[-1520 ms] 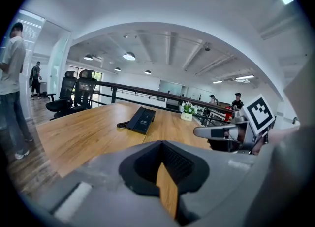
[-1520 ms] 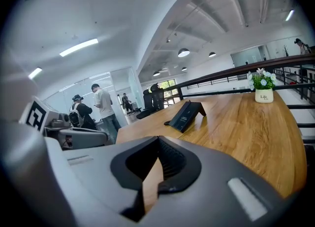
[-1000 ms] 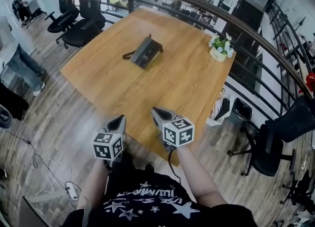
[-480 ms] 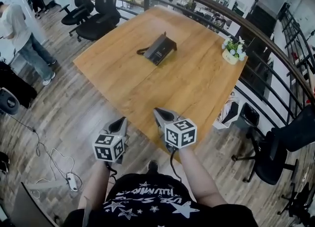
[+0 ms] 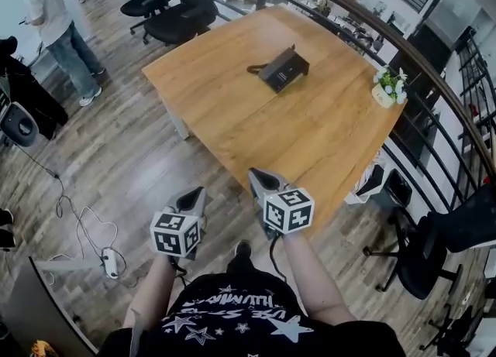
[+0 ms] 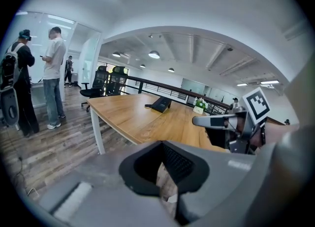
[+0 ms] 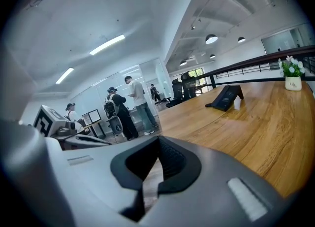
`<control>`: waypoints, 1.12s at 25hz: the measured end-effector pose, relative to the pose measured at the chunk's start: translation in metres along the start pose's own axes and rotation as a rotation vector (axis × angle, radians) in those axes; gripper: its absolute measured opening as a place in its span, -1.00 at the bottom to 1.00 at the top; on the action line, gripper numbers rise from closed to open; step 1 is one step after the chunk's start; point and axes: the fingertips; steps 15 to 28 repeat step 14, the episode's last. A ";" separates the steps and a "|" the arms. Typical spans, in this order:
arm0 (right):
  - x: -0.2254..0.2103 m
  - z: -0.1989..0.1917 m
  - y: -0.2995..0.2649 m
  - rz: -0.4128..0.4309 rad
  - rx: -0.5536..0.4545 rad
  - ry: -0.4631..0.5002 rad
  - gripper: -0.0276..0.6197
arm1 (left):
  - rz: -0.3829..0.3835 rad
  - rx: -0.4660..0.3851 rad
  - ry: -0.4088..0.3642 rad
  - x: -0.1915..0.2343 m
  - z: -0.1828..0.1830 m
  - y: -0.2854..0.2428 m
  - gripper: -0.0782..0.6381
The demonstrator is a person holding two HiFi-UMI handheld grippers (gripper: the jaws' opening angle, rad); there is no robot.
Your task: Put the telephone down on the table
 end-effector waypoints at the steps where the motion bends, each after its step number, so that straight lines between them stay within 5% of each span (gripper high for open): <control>1: 0.007 -0.003 -0.001 0.003 0.005 0.001 -0.92 | 0.003 -0.002 0.002 0.003 -0.002 0.007 -0.78; 14: 0.077 -0.027 0.010 -0.005 0.021 0.033 -0.92 | 0.006 -0.018 0.028 0.023 -0.034 0.075 -0.78; 28: 0.077 -0.027 0.010 -0.005 0.021 0.033 -0.92 | 0.006 -0.018 0.028 0.023 -0.034 0.075 -0.78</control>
Point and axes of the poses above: the fingertips, and each gripper's own axes: y backward along the fingers, x to its left, z out of its top, and after that the axes turned 7 degrees about z, right-handed
